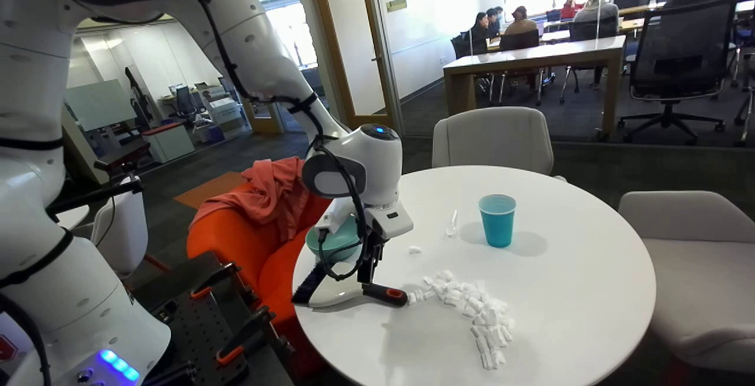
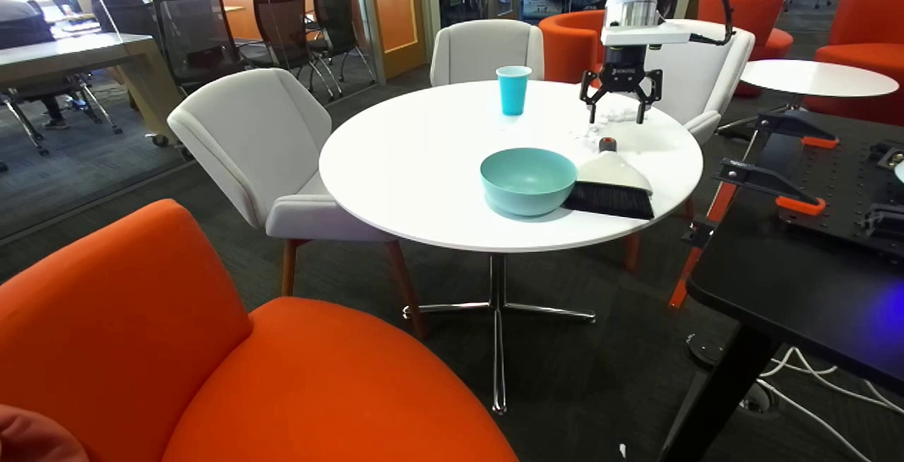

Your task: Move the broom to the right

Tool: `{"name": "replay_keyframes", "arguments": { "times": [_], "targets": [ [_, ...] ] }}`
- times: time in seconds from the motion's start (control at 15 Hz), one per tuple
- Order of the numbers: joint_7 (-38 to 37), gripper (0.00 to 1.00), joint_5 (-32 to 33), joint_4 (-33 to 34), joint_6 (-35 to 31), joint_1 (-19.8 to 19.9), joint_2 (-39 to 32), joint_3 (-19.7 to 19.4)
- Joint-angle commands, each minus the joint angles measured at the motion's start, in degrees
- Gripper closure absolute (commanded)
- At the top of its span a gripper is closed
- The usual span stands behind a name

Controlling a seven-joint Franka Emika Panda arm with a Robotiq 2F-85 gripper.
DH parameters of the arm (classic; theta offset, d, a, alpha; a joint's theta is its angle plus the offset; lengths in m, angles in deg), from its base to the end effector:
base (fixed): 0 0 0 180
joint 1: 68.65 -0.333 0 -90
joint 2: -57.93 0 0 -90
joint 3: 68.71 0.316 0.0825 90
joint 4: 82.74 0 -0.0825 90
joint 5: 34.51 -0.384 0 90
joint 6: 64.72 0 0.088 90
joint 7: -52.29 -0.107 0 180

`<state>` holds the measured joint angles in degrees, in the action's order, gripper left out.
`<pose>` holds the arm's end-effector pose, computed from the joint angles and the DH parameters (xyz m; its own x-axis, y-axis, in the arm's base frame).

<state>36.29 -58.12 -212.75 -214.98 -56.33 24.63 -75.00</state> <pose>0.4618 -0.1718 0.0854 0.5470 -0.8047 -0.2309 -0.8266 -0.5628 0.0030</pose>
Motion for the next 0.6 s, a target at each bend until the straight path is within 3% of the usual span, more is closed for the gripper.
{"name": "replay_keyframes", "arguments": {
  "times": [0.0,0.53],
  "targets": [
    [0.69,0.0,-0.71,2.82,-1.16,0.19,-4.24,1.24],
    [0.65,0.0,-0.49,6.27,-0.47,0.17,-10.2,2.36]
  ]
}}
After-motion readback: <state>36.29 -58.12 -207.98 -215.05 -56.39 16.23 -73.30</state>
